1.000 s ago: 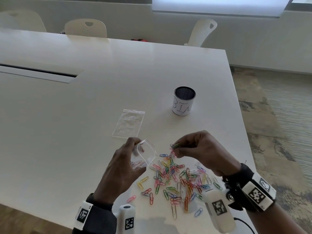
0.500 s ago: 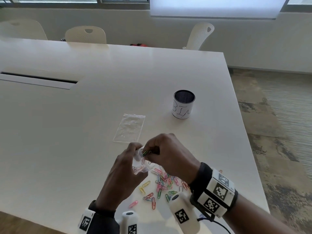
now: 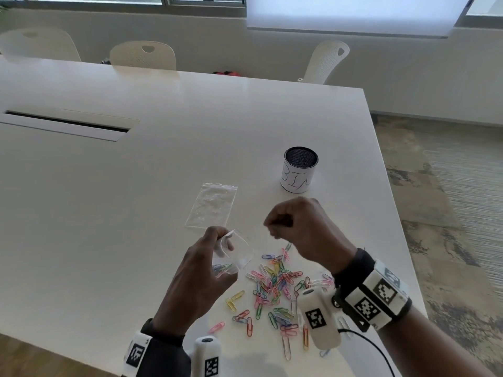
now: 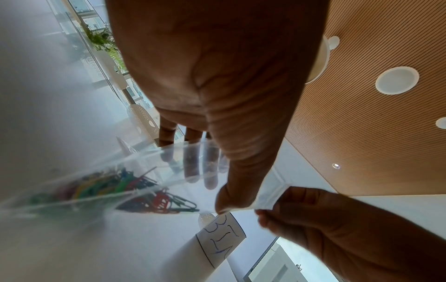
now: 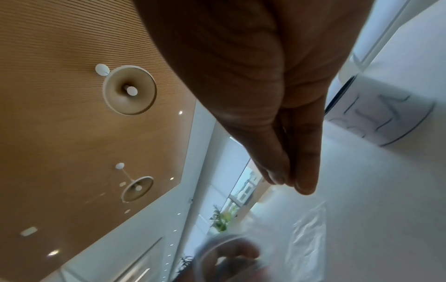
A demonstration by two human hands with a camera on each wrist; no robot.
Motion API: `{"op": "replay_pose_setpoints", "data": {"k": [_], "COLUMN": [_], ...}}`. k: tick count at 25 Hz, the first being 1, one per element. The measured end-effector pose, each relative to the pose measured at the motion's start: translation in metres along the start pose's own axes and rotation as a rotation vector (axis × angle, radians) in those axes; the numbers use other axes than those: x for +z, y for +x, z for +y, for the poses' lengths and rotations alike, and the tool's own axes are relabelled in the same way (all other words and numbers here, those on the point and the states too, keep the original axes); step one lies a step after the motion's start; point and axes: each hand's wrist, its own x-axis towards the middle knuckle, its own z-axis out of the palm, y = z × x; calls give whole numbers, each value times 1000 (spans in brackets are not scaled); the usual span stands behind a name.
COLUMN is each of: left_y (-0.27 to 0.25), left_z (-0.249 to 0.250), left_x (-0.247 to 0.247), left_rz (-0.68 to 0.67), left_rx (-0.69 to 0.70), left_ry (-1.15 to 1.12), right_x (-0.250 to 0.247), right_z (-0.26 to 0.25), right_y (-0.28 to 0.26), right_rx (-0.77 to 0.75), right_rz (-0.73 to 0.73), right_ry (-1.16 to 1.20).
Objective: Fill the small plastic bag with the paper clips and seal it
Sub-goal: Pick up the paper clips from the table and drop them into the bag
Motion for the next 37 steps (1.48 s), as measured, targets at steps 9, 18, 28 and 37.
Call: {"op": "replay_pose_setpoints", "data": {"k": [9,18,28,37], "left_y": [1,2,3,3], "left_z": [-2,-4,-5,-9], "left_x": [1,-1,1,4], "left_rz": [-26,-17,-29,-37], "left_rx": [-6,-19,-5,-11], "left_ry": [-1,1,14,1], "right_x": [19,23,27,35], "right_z": [58,37,40,39], "right_y": [-4,-21,-31,-46], "right_rx": [78,14,-69,-161], "right_rz": [-181,-397,-464,-344], "right_ry": [-450,-415,-537,-486]}}
